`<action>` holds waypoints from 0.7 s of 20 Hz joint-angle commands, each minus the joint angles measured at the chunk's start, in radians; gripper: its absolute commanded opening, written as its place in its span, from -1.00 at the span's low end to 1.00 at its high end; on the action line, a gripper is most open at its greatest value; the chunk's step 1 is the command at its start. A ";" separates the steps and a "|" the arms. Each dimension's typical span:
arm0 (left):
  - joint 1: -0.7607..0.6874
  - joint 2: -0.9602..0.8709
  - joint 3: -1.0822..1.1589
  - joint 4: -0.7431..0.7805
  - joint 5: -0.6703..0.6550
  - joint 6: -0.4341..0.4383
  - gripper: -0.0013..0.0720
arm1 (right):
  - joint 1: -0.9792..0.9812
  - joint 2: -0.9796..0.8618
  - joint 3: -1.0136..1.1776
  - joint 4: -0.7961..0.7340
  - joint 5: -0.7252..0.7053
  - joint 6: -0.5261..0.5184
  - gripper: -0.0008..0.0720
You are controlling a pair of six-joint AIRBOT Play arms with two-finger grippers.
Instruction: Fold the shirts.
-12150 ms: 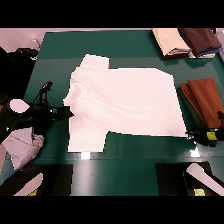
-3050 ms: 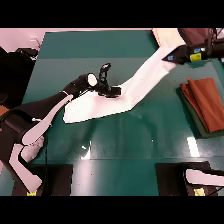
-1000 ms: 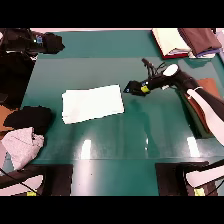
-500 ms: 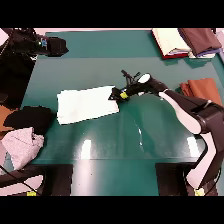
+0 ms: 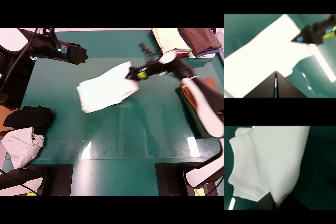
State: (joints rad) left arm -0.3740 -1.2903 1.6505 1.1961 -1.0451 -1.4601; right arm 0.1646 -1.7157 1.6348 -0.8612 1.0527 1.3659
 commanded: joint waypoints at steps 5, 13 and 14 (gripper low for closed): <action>-0.050 0.000 0.000 -0.007 0.006 -0.007 -0.90 | -0.508 0.239 0.003 -0.230 0.097 0.022 -0.93; -0.050 0.000 0.000 -0.008 0.015 -0.035 -0.90 | -0.836 0.256 0.006 -0.052 0.046 0.011 -0.93; -0.050 0.000 0.000 -0.007 0.013 -0.035 -0.90 | -0.839 0.256 0.021 -0.029 0.050 0.008 -0.93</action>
State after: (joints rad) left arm -0.4240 -1.2903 1.6505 1.1885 -1.0328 -1.4914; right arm -0.6121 -1.4654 1.6428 -0.9672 1.1133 1.3857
